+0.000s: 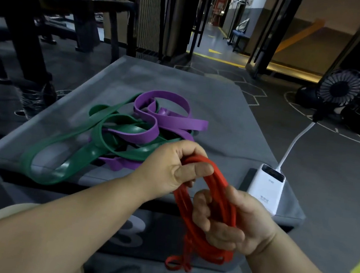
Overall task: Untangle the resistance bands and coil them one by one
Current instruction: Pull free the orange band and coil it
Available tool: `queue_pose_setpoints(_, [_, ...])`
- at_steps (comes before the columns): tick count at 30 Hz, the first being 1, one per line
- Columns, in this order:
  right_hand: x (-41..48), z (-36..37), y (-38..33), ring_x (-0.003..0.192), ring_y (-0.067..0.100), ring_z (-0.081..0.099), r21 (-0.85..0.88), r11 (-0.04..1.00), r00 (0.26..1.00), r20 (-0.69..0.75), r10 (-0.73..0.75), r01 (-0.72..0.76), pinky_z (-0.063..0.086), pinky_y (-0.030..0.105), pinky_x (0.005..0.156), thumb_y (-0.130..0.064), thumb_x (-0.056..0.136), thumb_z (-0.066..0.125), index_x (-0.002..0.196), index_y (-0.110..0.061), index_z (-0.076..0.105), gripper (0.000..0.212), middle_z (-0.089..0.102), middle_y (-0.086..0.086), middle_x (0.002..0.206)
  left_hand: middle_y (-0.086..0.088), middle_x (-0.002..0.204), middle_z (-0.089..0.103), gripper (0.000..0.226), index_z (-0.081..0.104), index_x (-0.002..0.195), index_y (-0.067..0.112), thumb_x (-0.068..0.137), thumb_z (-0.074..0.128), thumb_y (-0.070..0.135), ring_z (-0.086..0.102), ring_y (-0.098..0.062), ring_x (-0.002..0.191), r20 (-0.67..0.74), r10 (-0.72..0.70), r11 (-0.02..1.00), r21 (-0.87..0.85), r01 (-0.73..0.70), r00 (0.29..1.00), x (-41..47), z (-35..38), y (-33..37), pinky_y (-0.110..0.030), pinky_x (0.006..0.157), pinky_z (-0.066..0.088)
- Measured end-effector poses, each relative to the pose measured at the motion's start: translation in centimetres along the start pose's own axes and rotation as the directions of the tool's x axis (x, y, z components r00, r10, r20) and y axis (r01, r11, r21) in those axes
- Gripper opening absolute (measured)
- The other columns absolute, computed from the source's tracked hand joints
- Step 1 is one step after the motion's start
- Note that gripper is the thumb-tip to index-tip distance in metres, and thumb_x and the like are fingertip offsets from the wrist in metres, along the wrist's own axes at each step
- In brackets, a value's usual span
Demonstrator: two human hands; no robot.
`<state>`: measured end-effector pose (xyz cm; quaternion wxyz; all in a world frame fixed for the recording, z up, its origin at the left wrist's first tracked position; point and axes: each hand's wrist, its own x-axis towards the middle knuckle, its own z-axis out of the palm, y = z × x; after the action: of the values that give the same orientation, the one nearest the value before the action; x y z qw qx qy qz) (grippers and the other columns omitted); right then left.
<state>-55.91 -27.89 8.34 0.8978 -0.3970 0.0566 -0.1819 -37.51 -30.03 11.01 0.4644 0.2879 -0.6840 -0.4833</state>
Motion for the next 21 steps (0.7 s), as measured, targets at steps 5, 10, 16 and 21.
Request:
queue_pose_setpoints(5, [-0.2, 0.7, -0.9, 0.059, 0.001, 0.064, -0.122, 0.99, 0.998, 0.015, -0.064, 0.066, 0.051, 0.015, 0.057, -0.027, 0.097, 0.055, 0.101, 0.001, 0.064, 0.03, 0.064, 0.018, 0.105, 0.008, 0.059, 0.056, 0.026, 0.067, 0.071, 0.028, 0.063, 0.071, 0.052, 0.053, -0.005, 0.055, 0.054, -0.061, 0.997, 0.053, 0.059, 0.997, 0.1, -0.3, -0.3, -0.017, 0.053, 0.044])
queue_pose_setpoints(10, [-0.6, 1.7, -1.9, 0.049, 0.012, 0.046, -0.081, 0.986, 0.989, 0.033, -0.146, 0.148, 0.043, 0.02, 0.055, -0.022, 0.097, 0.053, 0.098, -0.002, 0.057, 0.021, 0.059, 0.01, 0.089, 0.003, 0.073, 0.063, 0.045, 0.065, 0.092, 0.01, 0.072, 0.068, 0.05, 0.059, -0.011, 0.071, 0.288, -0.216, 0.976, 0.055, 0.209, 0.933, 0.2, -0.9, -0.6, -0.025, 0.07, 0.049])
queue_pose_setpoints(16, [0.2, 3.0, -2.0, 0.035, 0.01, 0.026, -0.103, 0.959, 0.964, 0.077, -0.256, 0.263, 0.032, 0.025, 0.051, -0.024, 0.099, 0.051, 0.11, -0.006, 0.046, 0.021, 0.043, -0.004, 0.059, 0.005, 0.071, 0.065, 0.037, 0.064, 0.086, 0.021, 0.074, 0.072, 0.055, 0.062, -0.01, 0.067, 0.175, -0.221, 0.96, -0.131, 0.246, 0.959, 0.0, 0.8, -1.3, -0.024, 0.069, 0.05])
queue_pose_setpoints(21, [-0.3, 3.2, -4.1, 0.043, 0.007, 0.027, -0.041, 0.885, 0.881, -0.085, -0.466, 0.464, 0.031, 0.024, 0.052, -0.012, 0.098, 0.052, 0.113, -0.003, 0.044, 0.019, 0.038, -0.004, 0.059, 0.013, 0.072, 0.062, 0.013, 0.059, 0.088, 0.024, 0.098, 0.053, 0.03, 0.057, 0.002, 0.067, 0.279, -0.382, 0.899, -0.108, 0.424, 0.881, -1.3, 3.0, -2.3, -0.014, 0.069, 0.047])
